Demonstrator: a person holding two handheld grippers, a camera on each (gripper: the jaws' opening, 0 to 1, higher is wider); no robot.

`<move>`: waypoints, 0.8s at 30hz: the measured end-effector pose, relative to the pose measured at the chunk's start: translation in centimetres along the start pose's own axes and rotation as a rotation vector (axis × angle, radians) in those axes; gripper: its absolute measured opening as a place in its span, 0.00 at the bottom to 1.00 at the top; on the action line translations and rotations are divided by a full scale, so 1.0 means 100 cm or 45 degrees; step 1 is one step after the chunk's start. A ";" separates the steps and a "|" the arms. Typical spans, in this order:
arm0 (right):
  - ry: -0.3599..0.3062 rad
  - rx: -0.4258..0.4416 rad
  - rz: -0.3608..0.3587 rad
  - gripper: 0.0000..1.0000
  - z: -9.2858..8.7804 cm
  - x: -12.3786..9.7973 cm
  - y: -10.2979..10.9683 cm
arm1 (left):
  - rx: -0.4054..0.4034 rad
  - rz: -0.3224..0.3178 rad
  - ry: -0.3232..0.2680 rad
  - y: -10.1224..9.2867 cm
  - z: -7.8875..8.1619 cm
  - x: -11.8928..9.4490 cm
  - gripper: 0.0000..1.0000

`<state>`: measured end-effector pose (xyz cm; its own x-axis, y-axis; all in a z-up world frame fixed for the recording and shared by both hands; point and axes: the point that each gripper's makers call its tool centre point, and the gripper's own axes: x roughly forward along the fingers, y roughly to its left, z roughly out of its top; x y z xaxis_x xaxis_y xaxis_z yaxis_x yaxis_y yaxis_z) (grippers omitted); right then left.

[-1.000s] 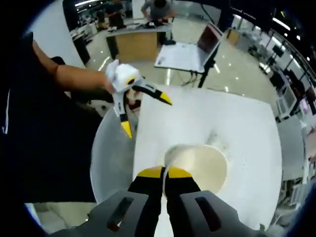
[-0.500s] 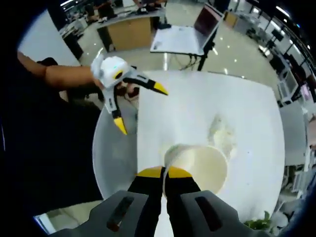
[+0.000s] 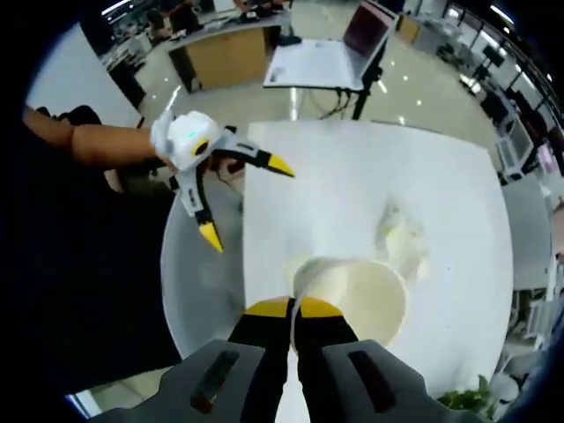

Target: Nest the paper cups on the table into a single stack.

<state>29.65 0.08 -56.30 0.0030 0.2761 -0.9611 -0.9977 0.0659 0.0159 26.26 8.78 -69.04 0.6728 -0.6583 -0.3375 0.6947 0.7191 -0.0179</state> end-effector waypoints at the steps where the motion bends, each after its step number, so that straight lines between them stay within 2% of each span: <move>1: -0.004 -0.005 0.002 0.00 -0.001 0.004 0.000 | -0.012 -0.018 -0.024 -0.003 0.001 0.001 0.99; 3: 0.002 0.012 0.005 0.00 -0.003 0.010 -0.001 | -0.023 -0.022 -0.070 -0.006 0.003 0.001 0.99; 5: 0.008 0.021 0.009 0.00 -0.006 0.014 -0.001 | -0.067 -0.010 -0.014 -0.006 -0.006 0.002 0.99; 10: 0.025 0.042 0.017 0.00 -0.012 0.028 0.000 | -0.076 -0.003 -0.007 -0.009 -0.014 0.000 0.98; 14: 0.023 0.052 0.025 0.00 -0.014 0.036 0.002 | -0.069 0.010 -0.031 -0.012 -0.020 0.000 0.99; 18: 0.024 0.055 0.027 0.00 -0.014 0.042 0.001 | -0.073 0.007 -0.070 -0.015 -0.013 0.003 0.97; 20: 0.028 0.056 0.032 0.00 -0.015 0.044 0.001 | -0.074 0.008 -0.053 -0.018 -0.016 0.006 0.96; 22: 0.033 0.057 0.028 0.00 -0.016 0.047 -0.001 | -0.042 0.010 -0.040 -0.022 -0.019 0.009 0.96; 23: 0.035 0.056 0.024 0.00 -0.016 0.048 -0.002 | 0.012 0.016 -0.036 -0.023 -0.019 0.010 0.97; 24: 0.038 0.058 0.021 0.00 -0.017 0.050 -0.003 | -0.001 0.014 -0.046 -0.025 -0.017 0.010 0.99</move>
<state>29.84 -0.15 -61.56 -0.0163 0.2485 -0.9685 -0.9935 0.1053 0.0438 24.80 6.69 -70.96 0.6890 -0.6581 -0.3037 0.6872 0.7263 -0.0149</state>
